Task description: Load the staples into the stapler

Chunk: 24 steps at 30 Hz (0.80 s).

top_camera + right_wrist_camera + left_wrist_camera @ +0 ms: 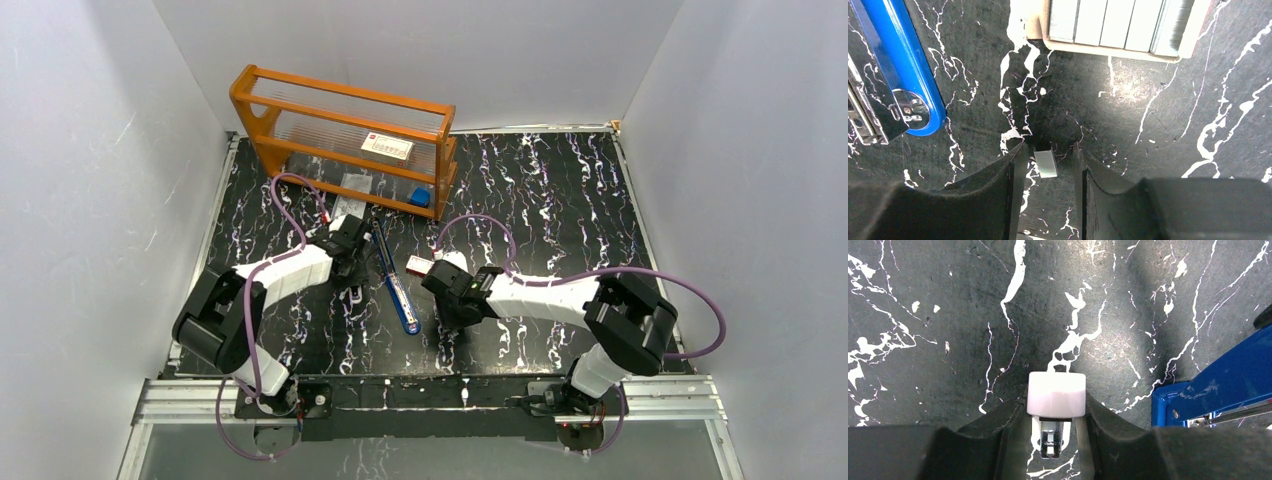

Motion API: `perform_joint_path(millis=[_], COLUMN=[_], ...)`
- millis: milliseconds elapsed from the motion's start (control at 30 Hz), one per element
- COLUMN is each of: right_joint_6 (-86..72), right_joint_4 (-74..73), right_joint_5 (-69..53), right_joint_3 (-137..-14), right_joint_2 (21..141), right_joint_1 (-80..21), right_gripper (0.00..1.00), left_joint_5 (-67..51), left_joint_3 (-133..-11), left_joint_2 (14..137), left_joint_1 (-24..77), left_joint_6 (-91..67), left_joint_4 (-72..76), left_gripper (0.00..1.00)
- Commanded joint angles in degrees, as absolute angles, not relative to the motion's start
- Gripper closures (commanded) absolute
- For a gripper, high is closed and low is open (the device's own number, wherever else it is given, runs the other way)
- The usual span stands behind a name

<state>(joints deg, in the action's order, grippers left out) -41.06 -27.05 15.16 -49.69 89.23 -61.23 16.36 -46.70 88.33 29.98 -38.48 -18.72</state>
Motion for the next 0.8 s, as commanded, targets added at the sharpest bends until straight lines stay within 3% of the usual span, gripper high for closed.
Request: perform_joint_path(millis=[0,167,767], right_joint_6=[-40.2,-39.9,-34.1], right_joint_4=[-24.2,-24.0,-25.6], right_joint_5=[15.2,15.1,13.5], right_joint_3=[-47.6,-47.2,-48.9], right_joint_2=[88.7,87.6,88.2], right_joint_1=[-60.8,-60.7,-60.5], right_gripper=[0.54,0.53,0.53], left_joint_5=[20.0,20.1,22.4], left_joint_3=[-46.9,-47.3,-46.1], left_joint_2=[90.6,89.5,88.6], left_joint_1=[30.3,32.2,44.6], left_joint_6=[-38.4,-42.7,-74.3], left_joint_4=[-19.6,-22.3,-35.0], left_gripper=[0.75,0.80,0.80])
